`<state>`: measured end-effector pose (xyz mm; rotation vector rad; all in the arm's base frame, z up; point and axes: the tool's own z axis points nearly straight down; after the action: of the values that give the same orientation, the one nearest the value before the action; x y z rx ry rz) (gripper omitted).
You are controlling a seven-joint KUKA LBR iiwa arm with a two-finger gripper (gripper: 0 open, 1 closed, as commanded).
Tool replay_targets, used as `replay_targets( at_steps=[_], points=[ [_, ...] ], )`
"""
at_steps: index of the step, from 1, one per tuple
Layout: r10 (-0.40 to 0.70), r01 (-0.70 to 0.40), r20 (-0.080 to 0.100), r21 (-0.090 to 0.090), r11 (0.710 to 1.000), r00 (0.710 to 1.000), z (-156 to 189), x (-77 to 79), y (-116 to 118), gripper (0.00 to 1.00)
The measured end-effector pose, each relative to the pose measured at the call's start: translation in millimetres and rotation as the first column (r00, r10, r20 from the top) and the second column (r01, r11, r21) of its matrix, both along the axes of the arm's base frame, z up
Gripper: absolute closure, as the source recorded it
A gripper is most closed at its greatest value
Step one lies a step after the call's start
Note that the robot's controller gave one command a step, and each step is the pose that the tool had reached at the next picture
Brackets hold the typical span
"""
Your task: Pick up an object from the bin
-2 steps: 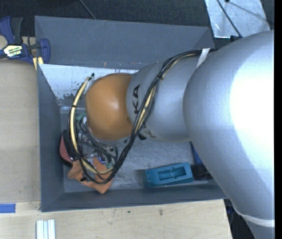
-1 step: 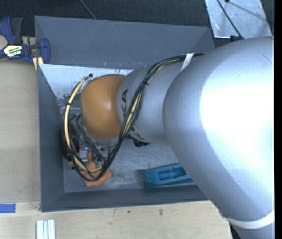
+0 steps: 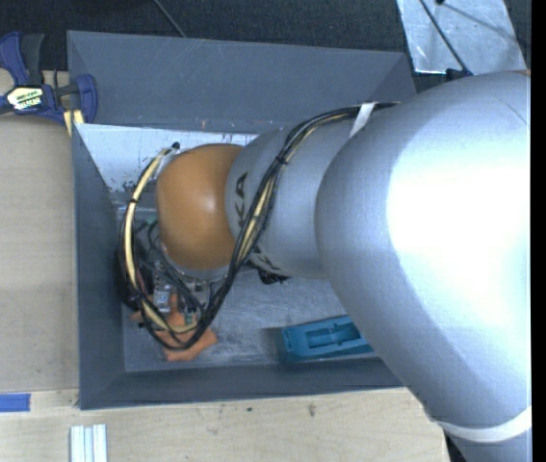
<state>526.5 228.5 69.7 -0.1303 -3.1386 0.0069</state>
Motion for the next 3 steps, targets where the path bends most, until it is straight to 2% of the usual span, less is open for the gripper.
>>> replay_targets(
  at_steps=[1, 2, 3],
  points=[
    [-0.018, 0.018, 0.001, 0.005, 1.0, 1.0, 1, 4.7, -20, 1.0],
    [-0.023, 0.023, -0.004, 0.002, 1.0, 1.0, 49, 5.9, -14, 1.0],
    [-0.008, 0.008, 0.009, 0.007, 1.0, 1.0, 64, 7.2, -7, 1.0]
  ],
)
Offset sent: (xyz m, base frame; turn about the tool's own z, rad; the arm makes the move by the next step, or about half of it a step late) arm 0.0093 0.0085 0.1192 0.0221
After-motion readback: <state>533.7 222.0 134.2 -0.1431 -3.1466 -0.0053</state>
